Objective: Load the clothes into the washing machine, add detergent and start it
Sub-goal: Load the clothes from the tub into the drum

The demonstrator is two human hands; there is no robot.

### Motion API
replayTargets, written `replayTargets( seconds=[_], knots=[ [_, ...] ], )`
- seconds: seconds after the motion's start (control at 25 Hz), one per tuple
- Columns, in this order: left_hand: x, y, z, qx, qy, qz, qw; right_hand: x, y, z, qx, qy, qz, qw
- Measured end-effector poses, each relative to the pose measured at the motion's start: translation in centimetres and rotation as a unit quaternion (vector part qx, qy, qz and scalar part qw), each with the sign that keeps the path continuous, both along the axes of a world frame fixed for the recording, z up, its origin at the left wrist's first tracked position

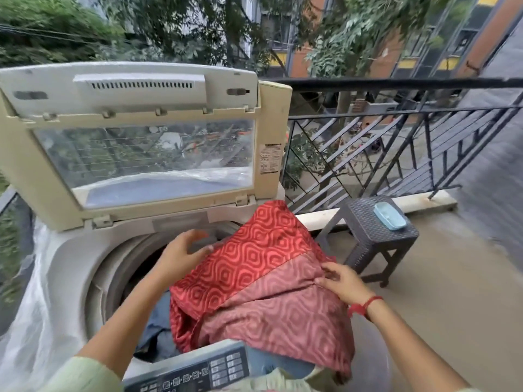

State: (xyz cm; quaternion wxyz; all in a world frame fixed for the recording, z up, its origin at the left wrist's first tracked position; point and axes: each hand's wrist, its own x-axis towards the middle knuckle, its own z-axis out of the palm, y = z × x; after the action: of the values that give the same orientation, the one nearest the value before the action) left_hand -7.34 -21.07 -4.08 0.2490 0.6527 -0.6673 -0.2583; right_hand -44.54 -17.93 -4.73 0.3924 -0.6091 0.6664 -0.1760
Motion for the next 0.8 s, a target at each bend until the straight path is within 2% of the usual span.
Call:
replayTargets(
  seconds=[0.08,0.16,0.2,0.28,0.36,0.4,0.48,0.56,0.6,0.64,0.68,0.72,0.76,0.8],
  knots=[
    [-5.6,1.5,0.6,-0.013,0.057,-0.116,0.992,1.1,1.1,0.1,-0.144,0.063,-0.057,0.986],
    [-10.0,2.9,0.0,0.018,0.064,-0.209,0.976,1.5,0.8,3.6,-0.297,0.081,-0.098,0.946],
    [-11.4,3.1,-0.6,0.02,0.072,-0.214,0.974,1.7,0.5,6.1,-0.38,0.08,-0.11,0.915],
    [-12.5,2.5,-0.1,-0.018,0.135,-0.163,0.977,2.9,-0.1,11.1,-0.522,0.06,-0.107,0.844],
    [-10.8,1.3,2.2,-0.082,0.193,-0.132,0.969,5.0,-0.2,14.3,-0.594,0.021,-0.098,0.798],
    [-9.1,0.9,3.7,-0.121,0.209,-0.119,0.963,6.1,0.1,14.8,-0.594,-0.001,-0.105,0.798],
    [-3.4,0.3,6.4,-0.205,0.242,-0.051,0.947,8.6,1.0,14.2,-0.539,-0.054,-0.063,0.838],
    [3.9,0.7,8.1,-0.286,0.238,0.072,0.925,11.9,2.1,12.7,-0.422,-0.097,0.137,0.891],
    [7.4,1.1,8.6,-0.31,0.201,0.152,0.917,13.6,2.6,11.8,-0.369,-0.076,0.255,0.891],
    [10.6,1.5,8.9,-0.296,0.132,0.235,0.916,15.1,2.9,10.7,-0.35,-0.031,0.344,0.87],
    [12.8,2.0,9.1,-0.242,0.046,0.29,0.925,16.0,2.9,9.6,-0.354,0.008,0.394,0.848],
    [14.4,2.3,9.0,-0.147,-0.029,0.292,0.945,16.3,2.6,8.8,-0.364,0.028,0.397,0.842],
    [15.3,2.7,8.7,-0.023,-0.085,0.245,0.965,16.2,1.9,8.0,-0.363,0.031,0.363,0.858],
    [15.3,3.1,8.2,0.103,-0.141,0.172,0.97,15.5,1.0,7.3,-0.345,0.027,0.303,0.888]
  ],
)
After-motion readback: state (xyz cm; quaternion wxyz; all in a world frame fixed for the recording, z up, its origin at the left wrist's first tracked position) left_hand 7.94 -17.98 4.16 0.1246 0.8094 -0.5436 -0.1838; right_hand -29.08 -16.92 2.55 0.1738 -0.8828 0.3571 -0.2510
